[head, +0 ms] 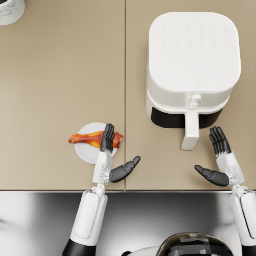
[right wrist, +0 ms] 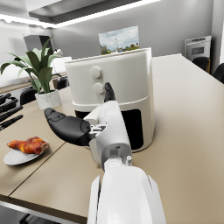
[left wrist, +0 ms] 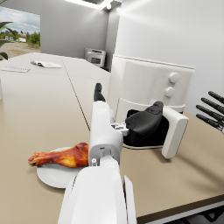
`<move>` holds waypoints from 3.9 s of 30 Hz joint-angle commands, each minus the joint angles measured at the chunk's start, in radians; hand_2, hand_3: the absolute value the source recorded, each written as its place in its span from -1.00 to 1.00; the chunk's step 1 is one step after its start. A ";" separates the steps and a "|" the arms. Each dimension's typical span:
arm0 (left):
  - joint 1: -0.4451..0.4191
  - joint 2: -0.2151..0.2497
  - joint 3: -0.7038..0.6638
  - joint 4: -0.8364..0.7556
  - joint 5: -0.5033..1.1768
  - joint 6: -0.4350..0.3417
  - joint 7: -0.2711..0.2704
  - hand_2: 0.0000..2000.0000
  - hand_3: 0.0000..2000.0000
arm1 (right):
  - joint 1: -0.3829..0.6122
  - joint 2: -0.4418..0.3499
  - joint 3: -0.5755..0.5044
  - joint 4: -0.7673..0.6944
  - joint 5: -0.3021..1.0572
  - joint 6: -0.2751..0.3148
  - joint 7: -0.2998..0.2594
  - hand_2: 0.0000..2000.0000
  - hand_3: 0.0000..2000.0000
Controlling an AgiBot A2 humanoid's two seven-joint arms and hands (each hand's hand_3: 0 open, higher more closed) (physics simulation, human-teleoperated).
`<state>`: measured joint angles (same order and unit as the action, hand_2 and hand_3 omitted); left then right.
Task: Pick up the drumstick and place it into the air fryer
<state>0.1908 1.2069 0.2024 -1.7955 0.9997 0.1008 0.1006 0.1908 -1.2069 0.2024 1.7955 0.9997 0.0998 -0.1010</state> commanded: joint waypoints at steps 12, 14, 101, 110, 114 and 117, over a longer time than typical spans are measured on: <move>0.000 0.000 0.000 0.000 0.000 0.000 0.000 -1.00 -1.00 | 0.000 0.000 0.000 0.000 0.000 0.000 0.000 -1.00 -1.00; 0.000 0.000 0.000 0.000 0.000 0.000 0.000 -1.00 -1.00 | 0.000 0.000 0.000 0.000 0.000 0.000 0.000 -1.00 -1.00; 0.325 -0.034 0.106 0.473 1.921 -0.140 -0.242 1.00 1.00 | 0.091 -0.225 0.008 -0.346 0.379 -0.100 0.101 -1.00 -1.00; 0.302 -0.012 -0.035 0.242 1.704 -0.165 -0.103 1.00 1.00 | 0.104 -0.244 0.028 -0.454 0.379 -0.100 0.101 -1.00 -1.00; 0.310 0.003 -0.049 0.203 1.530 -0.165 -0.098 1.00 1.00 | 0.135 -0.260 0.045 -0.508 0.379 -0.100 0.101 -1.00 -1.00; 0.309 0.011 -0.059 0.195 1.400 -0.165 -0.096 1.00 1.00 | 0.164 -0.275 0.066 -0.555 0.379 -0.100 0.101 -1.00 -1.00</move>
<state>0.4815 1.2137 0.1584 -1.5768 2.3556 -0.0650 0.0055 0.3201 -1.4715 0.2548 1.2711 1.3787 0.0023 0.0005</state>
